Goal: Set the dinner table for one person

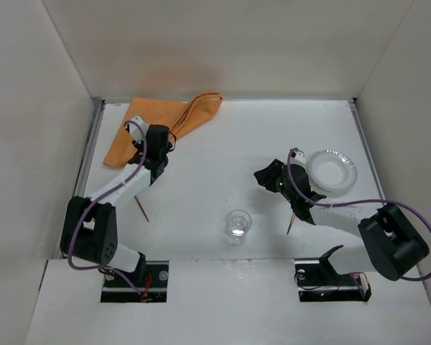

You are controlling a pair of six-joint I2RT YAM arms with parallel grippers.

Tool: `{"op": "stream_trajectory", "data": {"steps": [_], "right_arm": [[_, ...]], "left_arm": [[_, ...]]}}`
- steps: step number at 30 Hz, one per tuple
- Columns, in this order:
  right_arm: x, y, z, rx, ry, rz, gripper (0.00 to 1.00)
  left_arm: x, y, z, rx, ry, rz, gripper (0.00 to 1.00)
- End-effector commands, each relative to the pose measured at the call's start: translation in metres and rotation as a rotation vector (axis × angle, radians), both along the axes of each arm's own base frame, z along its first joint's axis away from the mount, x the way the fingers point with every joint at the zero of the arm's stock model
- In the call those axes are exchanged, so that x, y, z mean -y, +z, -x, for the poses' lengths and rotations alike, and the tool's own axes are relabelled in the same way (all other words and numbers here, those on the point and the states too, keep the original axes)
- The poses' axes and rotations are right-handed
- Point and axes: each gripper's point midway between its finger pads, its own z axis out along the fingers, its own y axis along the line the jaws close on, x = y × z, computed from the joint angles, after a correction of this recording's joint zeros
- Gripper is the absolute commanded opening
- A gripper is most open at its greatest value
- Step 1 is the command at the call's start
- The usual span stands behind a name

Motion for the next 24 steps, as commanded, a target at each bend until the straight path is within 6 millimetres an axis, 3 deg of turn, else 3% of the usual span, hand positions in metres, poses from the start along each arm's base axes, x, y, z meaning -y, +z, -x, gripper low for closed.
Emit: {"op": "stream_trajectory", "data": {"steps": [1,5,13,24], "right_arm": [[-0.008,0.025,-0.01,0.071,0.01,-0.029,0.46],[-0.009,0.032,-0.008,0.09,0.016,-0.037,0.53],[-0.017,0.027,-0.007,0.08,0.036,-0.023,0.56],[-0.029,0.026,-0.005,0.078,0.071,-0.005,0.58]], "left_arm": [[-0.001,0.027,-0.038,0.076,-0.002,-0.011,0.37],[0.004,0.023,-0.072,0.043,-0.037,-0.047,0.5],[0.028,-0.017,-0.121,-0.139,-0.206,-0.171,0.57],[0.03,-0.045,-0.146,-0.199,-0.256,-0.325,0.57]]}}
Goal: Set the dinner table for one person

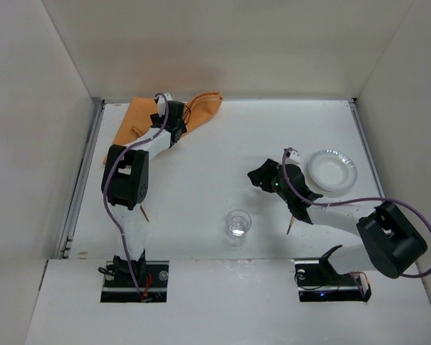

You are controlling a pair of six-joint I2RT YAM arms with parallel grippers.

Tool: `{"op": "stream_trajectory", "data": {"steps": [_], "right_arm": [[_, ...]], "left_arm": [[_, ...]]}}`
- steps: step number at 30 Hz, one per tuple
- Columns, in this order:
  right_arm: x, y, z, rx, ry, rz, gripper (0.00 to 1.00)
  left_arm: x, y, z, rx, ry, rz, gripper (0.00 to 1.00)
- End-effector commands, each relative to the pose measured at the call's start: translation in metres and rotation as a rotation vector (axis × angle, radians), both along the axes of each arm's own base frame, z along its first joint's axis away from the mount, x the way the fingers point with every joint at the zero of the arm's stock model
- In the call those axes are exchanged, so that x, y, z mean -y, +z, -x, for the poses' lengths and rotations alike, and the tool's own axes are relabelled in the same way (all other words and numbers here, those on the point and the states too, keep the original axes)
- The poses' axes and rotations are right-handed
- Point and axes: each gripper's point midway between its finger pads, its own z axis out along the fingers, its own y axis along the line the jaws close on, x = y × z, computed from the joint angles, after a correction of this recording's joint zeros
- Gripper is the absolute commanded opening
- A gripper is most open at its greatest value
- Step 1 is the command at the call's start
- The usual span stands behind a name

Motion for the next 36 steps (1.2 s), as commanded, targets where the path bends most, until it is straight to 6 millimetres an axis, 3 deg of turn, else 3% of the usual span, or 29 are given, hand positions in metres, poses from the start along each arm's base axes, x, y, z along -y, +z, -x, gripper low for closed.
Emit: {"op": "stream_trajectory", "data": {"steps": [1,6,11,14,22,25,29,36], "right_arm": [[-0.012,0.023,-0.008,0.07,0.02,-0.012,0.59],[-0.015,0.027,-0.007,0.078,0.026,-0.012,0.59],[-0.018,0.026,-0.004,0.076,0.036,-0.013,0.59],[-0.016,0.029,-0.006,0.09,0.026,-0.004,0.59],[-0.013,0.03,-0.005,0.095,0.014,0.0,0.59],[-0.01,0.033,-0.004,0.103,0.008,-0.004,0.59],[-0.001,0.036,-0.006,0.116,-0.018,0.001,0.59],[0.019,0.045,-0.008,0.142,-0.078,-0.007,0.59]], "left_arm": [[0.008,0.013,-0.012,0.022,-0.073,-0.064,0.56],[0.016,0.003,-0.02,0.008,-0.11,-0.155,0.49],[0.019,0.004,-0.032,-0.001,-0.137,-0.278,0.56],[0.026,0.001,-0.036,-0.009,-0.167,-0.305,0.55],[0.036,-0.001,-0.048,-0.002,-0.196,-0.288,0.11],[0.062,0.009,-0.048,0.03,-0.248,-0.233,0.06],[0.11,0.031,-0.04,0.082,-0.348,-0.155,0.04],[0.194,0.05,-0.001,0.092,-0.509,0.024,0.03]]}}
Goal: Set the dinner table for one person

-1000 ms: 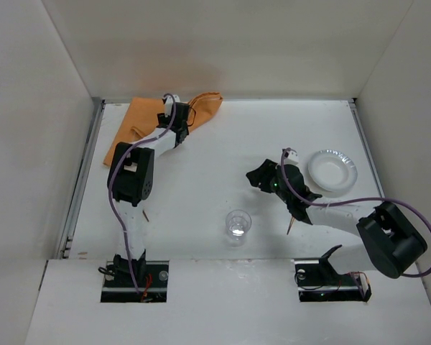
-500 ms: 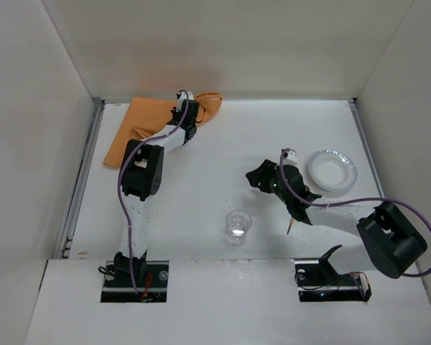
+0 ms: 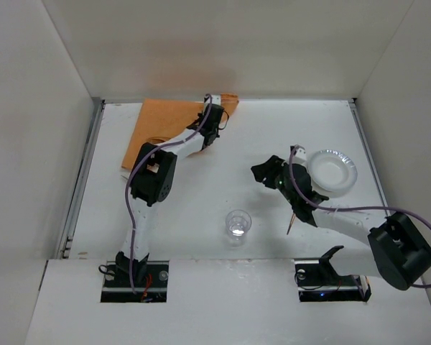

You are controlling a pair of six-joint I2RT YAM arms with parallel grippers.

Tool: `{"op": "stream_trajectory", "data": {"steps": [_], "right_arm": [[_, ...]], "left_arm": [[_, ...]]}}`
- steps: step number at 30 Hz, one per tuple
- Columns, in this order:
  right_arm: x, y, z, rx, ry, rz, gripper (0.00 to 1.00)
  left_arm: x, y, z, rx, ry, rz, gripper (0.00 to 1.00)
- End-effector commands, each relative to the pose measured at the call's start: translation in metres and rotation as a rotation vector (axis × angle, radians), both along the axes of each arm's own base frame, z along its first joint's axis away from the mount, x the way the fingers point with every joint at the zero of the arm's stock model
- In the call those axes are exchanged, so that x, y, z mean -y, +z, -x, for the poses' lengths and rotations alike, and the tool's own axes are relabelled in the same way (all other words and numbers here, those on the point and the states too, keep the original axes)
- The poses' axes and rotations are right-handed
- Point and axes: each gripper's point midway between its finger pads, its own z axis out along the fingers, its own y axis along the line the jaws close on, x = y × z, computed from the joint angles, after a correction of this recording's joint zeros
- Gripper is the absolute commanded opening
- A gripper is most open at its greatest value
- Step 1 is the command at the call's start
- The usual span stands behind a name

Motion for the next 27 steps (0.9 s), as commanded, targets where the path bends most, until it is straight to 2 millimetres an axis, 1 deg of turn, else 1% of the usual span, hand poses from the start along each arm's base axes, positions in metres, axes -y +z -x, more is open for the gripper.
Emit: {"op": "stream_trajectory", "data": {"steps": [1,6,8,10,14,15,16,18,20,21,24,26,27], "right_arm": [[0.015,0.016,-0.006,0.056,-0.055,-0.01,0.59],[0.023,0.015,-0.008,0.055,-0.078,-0.013,0.59],[0.028,0.015,-0.009,0.055,-0.093,-0.009,0.59],[0.034,0.015,-0.01,0.053,-0.113,-0.008,0.59],[0.048,0.014,-0.012,0.052,-0.163,-0.007,0.59],[0.05,0.013,-0.012,0.05,-0.168,-0.005,0.59],[0.05,0.011,-0.013,0.046,-0.17,-0.004,0.59],[0.049,0.008,-0.014,0.036,-0.167,0.002,0.59],[0.048,0.004,-0.015,0.025,-0.167,0.008,0.6],[0.048,0.003,-0.015,0.02,-0.167,0.012,0.6],[0.048,-0.001,-0.016,0.01,-0.169,0.019,0.63],[0.048,-0.002,-0.017,0.008,-0.169,0.021,0.64],[0.046,-0.004,-0.018,0.003,-0.166,0.026,0.65]], "left_arm": [[0.069,0.068,0.023,0.038,-0.146,0.22,0.03],[0.12,0.079,0.056,-0.028,-0.221,0.4,0.03],[0.141,0.086,0.071,-0.042,-0.257,0.446,0.03],[0.157,0.094,0.085,-0.043,-0.285,0.471,0.04],[0.179,0.106,0.113,-0.055,-0.321,0.532,0.07],[0.182,0.108,0.118,-0.058,-0.329,0.542,0.09],[0.183,0.111,0.124,-0.058,-0.329,0.55,0.15],[0.176,0.113,0.129,-0.053,-0.315,0.546,0.27],[0.157,0.113,0.129,-0.039,-0.271,0.524,0.38],[0.147,0.113,0.132,-0.032,-0.252,0.513,0.42],[0.11,0.111,0.14,0.002,-0.189,0.486,0.48],[0.083,0.104,0.142,0.022,-0.126,0.468,0.51],[0.059,0.095,0.142,0.032,-0.061,0.448,0.52]]}}
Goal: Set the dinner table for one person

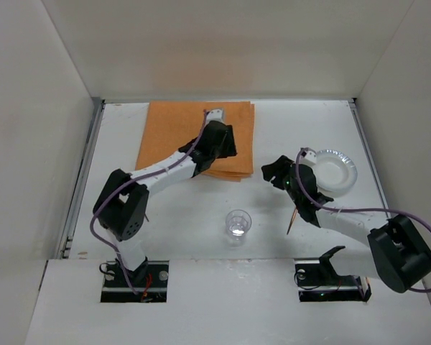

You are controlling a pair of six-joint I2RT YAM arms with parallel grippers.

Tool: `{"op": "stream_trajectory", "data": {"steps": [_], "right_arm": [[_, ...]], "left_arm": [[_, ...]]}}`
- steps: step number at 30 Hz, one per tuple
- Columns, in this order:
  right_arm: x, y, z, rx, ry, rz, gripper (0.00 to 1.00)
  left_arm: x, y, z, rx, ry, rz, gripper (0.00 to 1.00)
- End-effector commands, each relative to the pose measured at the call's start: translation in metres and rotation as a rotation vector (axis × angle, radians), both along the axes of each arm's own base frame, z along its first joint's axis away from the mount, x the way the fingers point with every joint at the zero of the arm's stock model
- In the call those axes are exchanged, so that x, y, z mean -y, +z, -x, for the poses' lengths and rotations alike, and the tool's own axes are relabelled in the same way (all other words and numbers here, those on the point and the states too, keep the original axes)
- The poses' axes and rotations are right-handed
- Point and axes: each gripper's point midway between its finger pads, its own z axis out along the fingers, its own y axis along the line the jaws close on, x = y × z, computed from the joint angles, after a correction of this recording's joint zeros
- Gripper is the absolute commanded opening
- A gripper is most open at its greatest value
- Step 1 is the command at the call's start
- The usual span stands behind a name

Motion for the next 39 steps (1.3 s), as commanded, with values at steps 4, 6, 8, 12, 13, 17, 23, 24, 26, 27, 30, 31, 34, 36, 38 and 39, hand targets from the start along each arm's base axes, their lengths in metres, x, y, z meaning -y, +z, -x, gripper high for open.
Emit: {"op": "stream_trajectory", "data": {"steps": [4,6,8,12,13,17,23,24,26,27,30,31,34,36,38,39], "right_arm": [[-0.003,0.004,-0.011,0.013,-0.014,0.005,0.67],[-0.003,0.005,-0.012,0.017,-0.012,0.009,0.68],[-0.004,0.004,-0.012,0.015,-0.007,0.011,0.68],[-0.006,0.005,-0.012,0.018,0.001,0.011,0.69],[-0.007,0.005,-0.013,0.018,0.003,0.013,0.7],[-0.018,0.002,-0.013,0.007,0.047,0.015,0.74],[-0.024,-0.015,-0.015,-0.05,0.067,0.014,0.79],[-0.022,-0.019,-0.017,-0.065,0.06,0.007,0.79],[-0.016,-0.029,-0.021,-0.1,0.033,-0.008,0.79],[-0.015,-0.033,-0.022,-0.115,0.024,-0.016,0.79],[-0.02,-0.046,-0.029,-0.171,0.02,-0.06,0.79],[-0.023,-0.049,-0.032,-0.187,0.024,-0.082,0.79],[-0.03,-0.058,-0.037,-0.225,0.015,-0.132,0.79],[-0.034,-0.061,-0.044,-0.231,0.009,-0.148,0.78],[-0.036,-0.061,-0.05,-0.231,-0.003,-0.163,0.77],[-0.036,-0.061,-0.053,-0.232,-0.013,-0.171,0.76]], "left_arm": [[-0.099,-0.017,-0.001,0.014,0.337,-0.013,0.54],[-0.107,-0.032,0.007,-0.019,0.383,0.021,0.56],[-0.111,-0.042,0.014,-0.037,0.41,0.043,0.56],[-0.12,-0.057,0.027,-0.066,0.497,0.119,0.58],[-0.117,-0.06,0.028,-0.071,0.5,0.147,0.58],[-0.094,-0.065,0.025,-0.08,0.466,0.239,0.6],[-0.072,-0.084,0.014,-0.116,0.445,0.311,0.56],[-0.07,-0.087,0.013,-0.121,0.442,0.308,0.52],[-0.065,-0.091,0.012,-0.127,0.436,0.315,0.45],[-0.062,-0.091,0.013,-0.13,0.43,0.32,0.41],[-0.057,-0.084,0.013,-0.115,0.41,0.348,0.28],[-0.056,-0.08,0.014,-0.104,0.404,0.362,0.23],[-0.054,-0.07,0.019,-0.083,0.374,0.397,0.17],[-0.055,-0.069,0.025,-0.088,0.359,0.404,0.15],[-0.057,-0.071,0.031,-0.099,0.354,0.403,0.14],[-0.057,-0.073,0.033,-0.107,0.349,0.403,0.14]]}}
